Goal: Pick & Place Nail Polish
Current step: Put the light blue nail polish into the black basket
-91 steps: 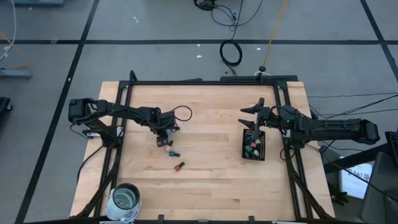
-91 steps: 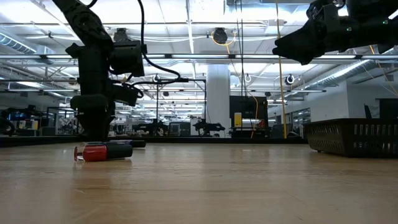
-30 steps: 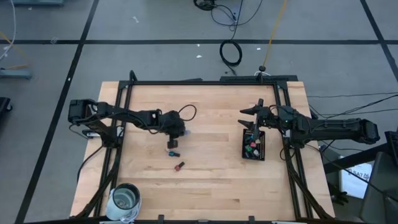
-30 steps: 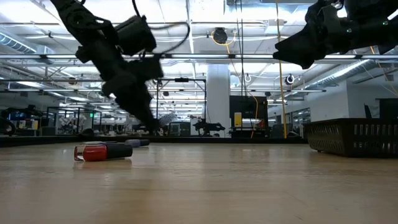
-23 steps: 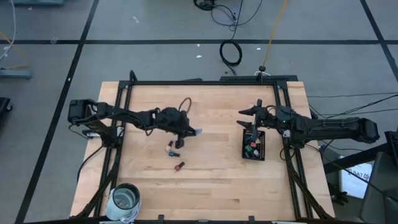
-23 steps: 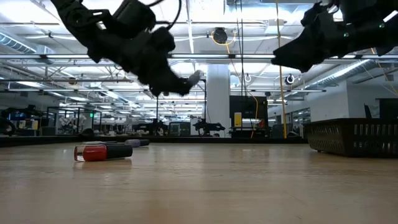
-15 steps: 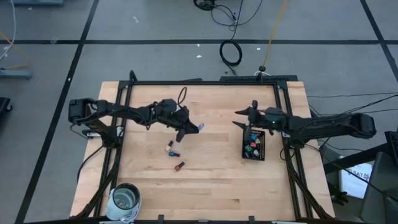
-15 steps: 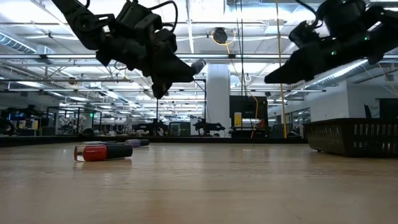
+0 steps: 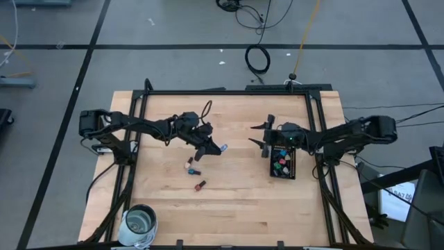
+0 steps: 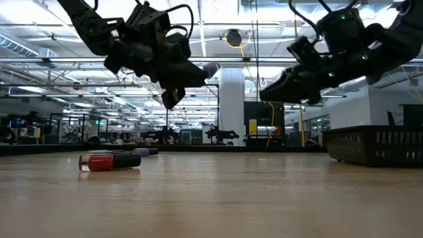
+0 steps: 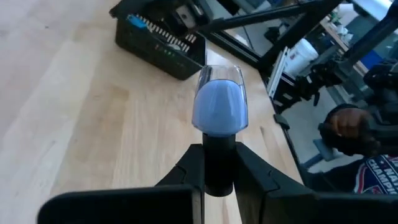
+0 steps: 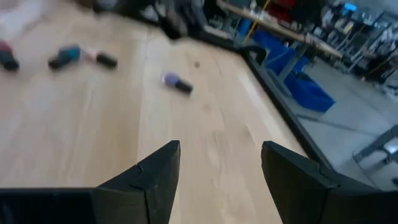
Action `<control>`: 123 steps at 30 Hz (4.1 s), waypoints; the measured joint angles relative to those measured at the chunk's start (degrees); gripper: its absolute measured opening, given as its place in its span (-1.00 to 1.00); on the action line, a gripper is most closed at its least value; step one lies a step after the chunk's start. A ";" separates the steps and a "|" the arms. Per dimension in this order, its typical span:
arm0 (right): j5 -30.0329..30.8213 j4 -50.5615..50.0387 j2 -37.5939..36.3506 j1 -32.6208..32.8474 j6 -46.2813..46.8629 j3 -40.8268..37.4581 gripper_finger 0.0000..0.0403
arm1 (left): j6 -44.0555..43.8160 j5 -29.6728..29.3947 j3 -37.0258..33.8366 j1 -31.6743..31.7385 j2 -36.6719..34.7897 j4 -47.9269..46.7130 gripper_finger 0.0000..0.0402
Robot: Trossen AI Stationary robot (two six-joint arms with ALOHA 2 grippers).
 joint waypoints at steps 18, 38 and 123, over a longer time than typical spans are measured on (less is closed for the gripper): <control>-13.49 -1.62 16.02 10.35 0.33 15.81 0.19 | -4.80 9.14 0.37 -2.72 5.02 0.60 -0.81; -13.68 0.57 21.76 14.97 -1.72 23.29 0.09 | -6.62 4.65 3.64 -7.52 4.97 -4.97 -0.78; -1.33 -39.48 -23.40 12.59 28.66 1.64 -0.67 | 14.73 -24.82 3.62 -4.20 3.11 -16.49 -0.38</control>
